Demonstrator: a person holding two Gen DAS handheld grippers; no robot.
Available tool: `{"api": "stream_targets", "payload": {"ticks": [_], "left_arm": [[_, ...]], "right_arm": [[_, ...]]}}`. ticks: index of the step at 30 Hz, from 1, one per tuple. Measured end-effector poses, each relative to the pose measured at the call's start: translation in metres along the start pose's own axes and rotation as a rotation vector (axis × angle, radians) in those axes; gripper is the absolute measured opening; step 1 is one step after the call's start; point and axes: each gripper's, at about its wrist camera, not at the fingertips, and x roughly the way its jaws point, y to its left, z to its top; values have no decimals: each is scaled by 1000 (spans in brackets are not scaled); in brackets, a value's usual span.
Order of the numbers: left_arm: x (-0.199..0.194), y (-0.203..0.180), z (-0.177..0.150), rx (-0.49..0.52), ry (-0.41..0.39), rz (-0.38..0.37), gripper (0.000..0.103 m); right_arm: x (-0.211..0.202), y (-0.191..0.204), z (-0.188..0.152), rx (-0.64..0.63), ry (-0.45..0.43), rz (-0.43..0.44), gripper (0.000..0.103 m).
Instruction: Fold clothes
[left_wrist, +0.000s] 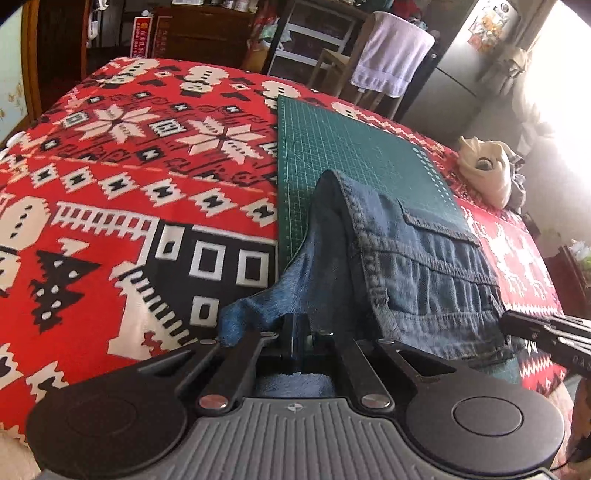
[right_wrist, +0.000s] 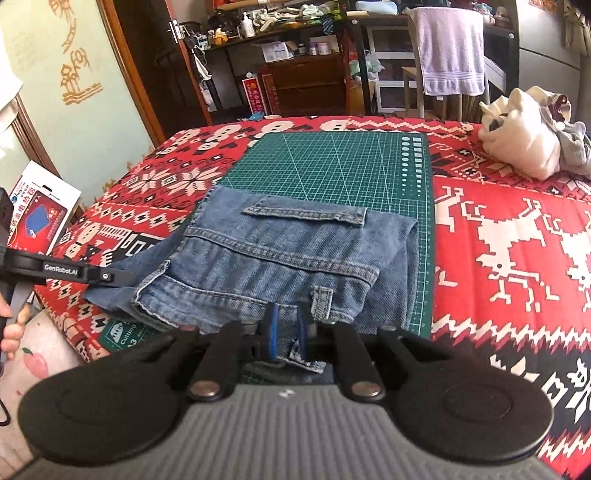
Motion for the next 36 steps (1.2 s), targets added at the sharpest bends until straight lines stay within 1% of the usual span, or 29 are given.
{"api": "stream_targets", "payload": {"ticks": [1,4,7,10,14,15,16,18,19,20,21,24,29,34,36], "left_arm": [[0,-2,4,-1,-12,-14,5],[3,-9,21,-8,-47,-79,4],[20,-18,40,14,-70,-96,5],[40,-21,54,-8,-68,-120,5],[59,-13,61,-66,-39,-136,5],[61,-10,60,-82,-36,-145,6],[61,-6,59,-103,-36,-154,10],[61,4,56,-163,-38,-176,11],[62,9,56,-199,-38,-185,9],[62,11,56,-217,-39,-183,5],[63,12,58,-221,-40,-172,4],[69,9,61,-205,-27,-165,4],[64,-2,59,-122,17,-125,4],[46,-12,34,-22,68,-109,3],[39,-13,23,-8,91,-108,3]], "right_arm": [[0,0,0,0,-1,0,12],[0,0,0,3,-3,0,12],[-1,1,0,4,-7,0,12],[-1,2,1,3,-11,-2,12],[-4,5,3,-5,-19,-6,12],[-4,6,3,-6,-20,-7,12],[-5,6,2,-5,-22,-7,13],[-6,5,2,-2,-21,-7,13],[-5,6,2,0,-19,-6,13],[-5,6,1,1,-17,-4,13],[-4,6,1,1,-15,-1,13],[-2,7,1,-3,-10,6,13],[0,11,4,-15,-9,10,13],[0,8,5,-3,-10,5,13],[1,7,5,3,-8,4,13]]}}
